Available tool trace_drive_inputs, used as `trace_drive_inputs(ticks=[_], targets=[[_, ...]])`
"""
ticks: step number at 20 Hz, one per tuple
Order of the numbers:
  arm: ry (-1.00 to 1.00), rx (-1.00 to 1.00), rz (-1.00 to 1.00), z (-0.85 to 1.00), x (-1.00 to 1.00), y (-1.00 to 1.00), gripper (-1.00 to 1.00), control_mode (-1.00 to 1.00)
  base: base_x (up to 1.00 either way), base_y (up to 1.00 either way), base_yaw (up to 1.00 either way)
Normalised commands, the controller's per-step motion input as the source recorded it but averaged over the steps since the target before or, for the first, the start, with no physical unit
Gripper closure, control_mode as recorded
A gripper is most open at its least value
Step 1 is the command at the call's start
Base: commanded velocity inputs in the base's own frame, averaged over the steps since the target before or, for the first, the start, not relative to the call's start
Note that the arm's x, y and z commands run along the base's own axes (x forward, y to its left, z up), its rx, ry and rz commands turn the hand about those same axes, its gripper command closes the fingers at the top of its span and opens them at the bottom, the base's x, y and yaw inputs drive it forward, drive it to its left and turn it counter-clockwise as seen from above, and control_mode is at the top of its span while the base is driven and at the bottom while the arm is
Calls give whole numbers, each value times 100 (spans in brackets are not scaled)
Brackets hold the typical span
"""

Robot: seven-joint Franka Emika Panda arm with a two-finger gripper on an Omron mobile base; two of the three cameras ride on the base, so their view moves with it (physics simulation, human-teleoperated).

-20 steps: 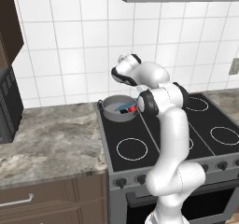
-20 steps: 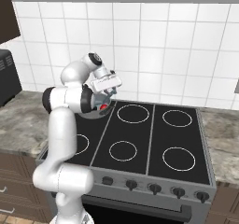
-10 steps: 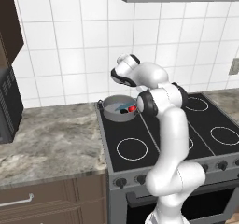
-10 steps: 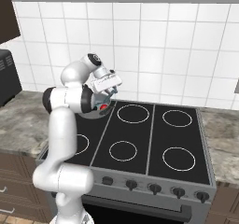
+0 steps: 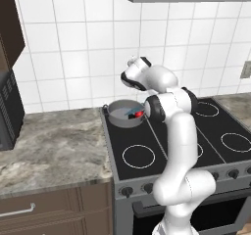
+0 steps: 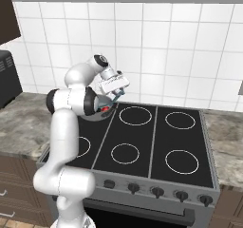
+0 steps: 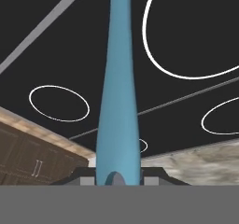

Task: Put the eggplant and tomato in the pot. Retrieve the spatula and lightly stir the vegetables in the pot.

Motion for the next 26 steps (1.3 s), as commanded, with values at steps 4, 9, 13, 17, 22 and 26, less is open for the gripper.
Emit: trace_drive_inputs(ticks=[4,9,13,17,22,26], targets=[[2,0,0,0,1,-15,100,-100,0,0,0],[1,-1,0,2,15,0,100,-100,0,0,0],[0,-2,0,14,19,0,100,-100,0,0,0],[8,-11,0,7,5,0,100,-100,0,0,0],[17,-16,0,3,3,0,100,-100,0,0,0],[4,-10,0,18,23,0,100,-100,0,0,0]])
